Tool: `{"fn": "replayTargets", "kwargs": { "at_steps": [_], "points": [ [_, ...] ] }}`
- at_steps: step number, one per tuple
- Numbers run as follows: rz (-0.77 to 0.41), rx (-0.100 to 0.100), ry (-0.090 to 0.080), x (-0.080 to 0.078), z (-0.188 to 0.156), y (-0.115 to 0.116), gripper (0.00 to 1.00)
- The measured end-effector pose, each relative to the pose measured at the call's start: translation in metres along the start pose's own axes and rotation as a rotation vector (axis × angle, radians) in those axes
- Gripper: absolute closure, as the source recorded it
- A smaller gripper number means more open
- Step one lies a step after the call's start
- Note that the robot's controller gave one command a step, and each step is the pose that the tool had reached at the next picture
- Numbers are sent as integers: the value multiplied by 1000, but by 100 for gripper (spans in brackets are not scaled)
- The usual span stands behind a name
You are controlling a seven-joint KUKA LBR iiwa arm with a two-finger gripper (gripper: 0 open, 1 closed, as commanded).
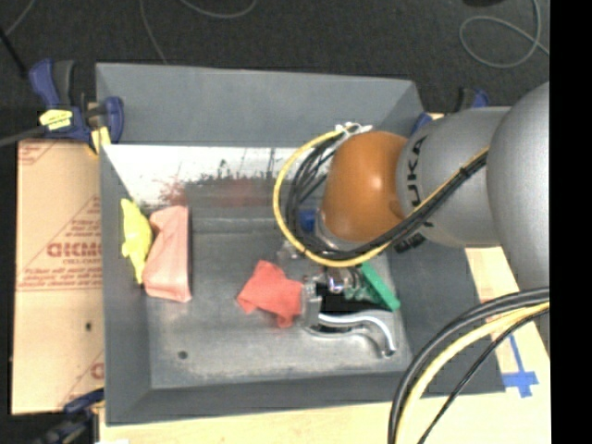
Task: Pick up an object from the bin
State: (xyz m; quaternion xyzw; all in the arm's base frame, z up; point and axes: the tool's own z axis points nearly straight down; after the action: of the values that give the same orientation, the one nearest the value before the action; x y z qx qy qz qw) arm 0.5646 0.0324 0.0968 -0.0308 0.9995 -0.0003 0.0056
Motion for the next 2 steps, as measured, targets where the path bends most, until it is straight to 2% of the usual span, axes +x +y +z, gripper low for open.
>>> {"fn": "replayTargets", "kwargs": {
  "at_steps": [1,2],
  "points": [
    [22,0,-1,1,11,0,0],
    [-145,0,-5,-5,5,17,100]
  ]
}}
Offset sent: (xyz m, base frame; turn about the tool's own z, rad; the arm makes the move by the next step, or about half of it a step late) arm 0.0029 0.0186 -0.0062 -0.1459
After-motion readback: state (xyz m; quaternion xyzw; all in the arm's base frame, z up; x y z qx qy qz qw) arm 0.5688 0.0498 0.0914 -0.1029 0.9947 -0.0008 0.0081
